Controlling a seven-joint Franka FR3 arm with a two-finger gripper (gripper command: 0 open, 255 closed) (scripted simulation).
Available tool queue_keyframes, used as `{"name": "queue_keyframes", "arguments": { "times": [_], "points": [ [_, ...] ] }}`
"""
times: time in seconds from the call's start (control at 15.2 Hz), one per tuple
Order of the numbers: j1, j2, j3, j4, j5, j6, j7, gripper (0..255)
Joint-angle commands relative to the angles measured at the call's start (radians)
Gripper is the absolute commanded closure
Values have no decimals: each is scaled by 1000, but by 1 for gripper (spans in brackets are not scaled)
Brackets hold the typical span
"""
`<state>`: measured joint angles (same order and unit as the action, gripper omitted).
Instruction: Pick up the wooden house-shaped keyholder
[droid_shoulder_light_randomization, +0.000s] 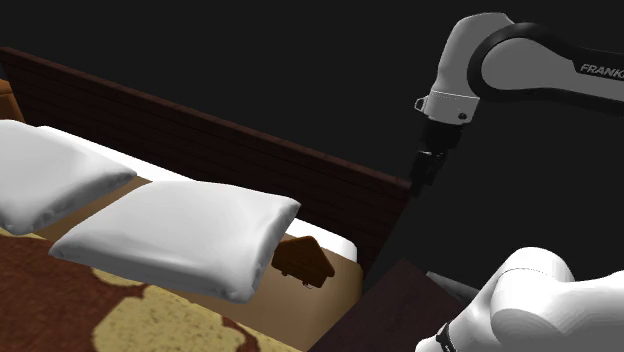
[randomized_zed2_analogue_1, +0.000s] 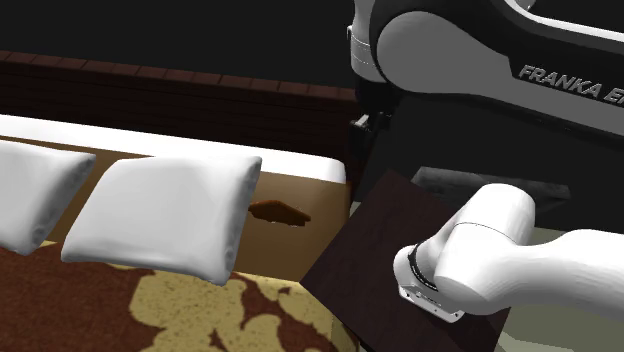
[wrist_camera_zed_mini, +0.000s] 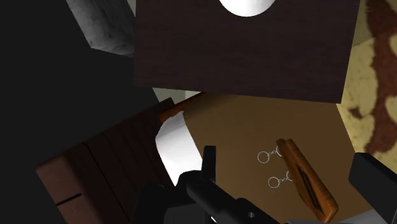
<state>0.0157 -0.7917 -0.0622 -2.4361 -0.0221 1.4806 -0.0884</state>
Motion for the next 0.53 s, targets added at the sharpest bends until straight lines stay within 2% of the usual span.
{"name": "queue_keyframes", "arguments": {
  "times": [0.0, 0.46],
  "points": [
    [0, 0, 0, 0, 0, 0, 0, 0],
    [83, 115, 65, -83, 33, 263, -32, 0]
  ]
}}
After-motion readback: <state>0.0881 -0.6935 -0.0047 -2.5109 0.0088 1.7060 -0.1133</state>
